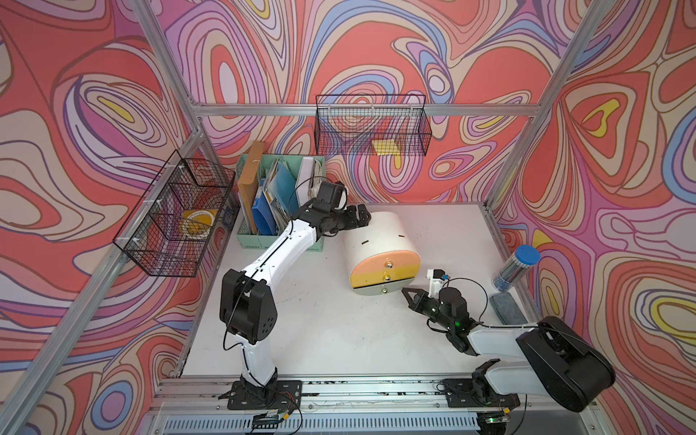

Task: Put the bluetooth earphones in the drawer according to color
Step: Close the drawer in the storage box.

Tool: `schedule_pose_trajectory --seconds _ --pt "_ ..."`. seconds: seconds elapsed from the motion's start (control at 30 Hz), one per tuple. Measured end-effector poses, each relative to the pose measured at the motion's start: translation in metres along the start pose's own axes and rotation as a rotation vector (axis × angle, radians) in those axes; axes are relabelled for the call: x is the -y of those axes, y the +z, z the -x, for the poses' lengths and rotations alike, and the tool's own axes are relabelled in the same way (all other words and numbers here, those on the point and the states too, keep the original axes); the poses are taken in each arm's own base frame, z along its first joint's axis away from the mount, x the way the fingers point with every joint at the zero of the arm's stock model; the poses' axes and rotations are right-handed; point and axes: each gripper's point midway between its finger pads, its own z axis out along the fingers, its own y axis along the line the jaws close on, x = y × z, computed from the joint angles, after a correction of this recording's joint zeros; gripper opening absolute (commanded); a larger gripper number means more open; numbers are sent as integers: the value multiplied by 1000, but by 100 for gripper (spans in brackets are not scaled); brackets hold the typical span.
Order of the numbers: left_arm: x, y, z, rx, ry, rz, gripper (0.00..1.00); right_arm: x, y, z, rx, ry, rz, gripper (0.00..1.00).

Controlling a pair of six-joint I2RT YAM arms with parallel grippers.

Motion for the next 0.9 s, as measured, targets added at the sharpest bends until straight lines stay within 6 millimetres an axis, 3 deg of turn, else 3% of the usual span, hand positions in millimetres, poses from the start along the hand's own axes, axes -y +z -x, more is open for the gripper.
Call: schedule_pose_trajectory --seconds 0.5,0.7,0.9 --pt "-3 2 4 27 2 -6 96 11 33 -6 87 99 52 0" --pt "-2 1 4 33 4 -8 96 0 33 -14 92 100 77 0" --pt "-3 2 4 33 4 -8 96 -16 37 -25 59 71 89 13"
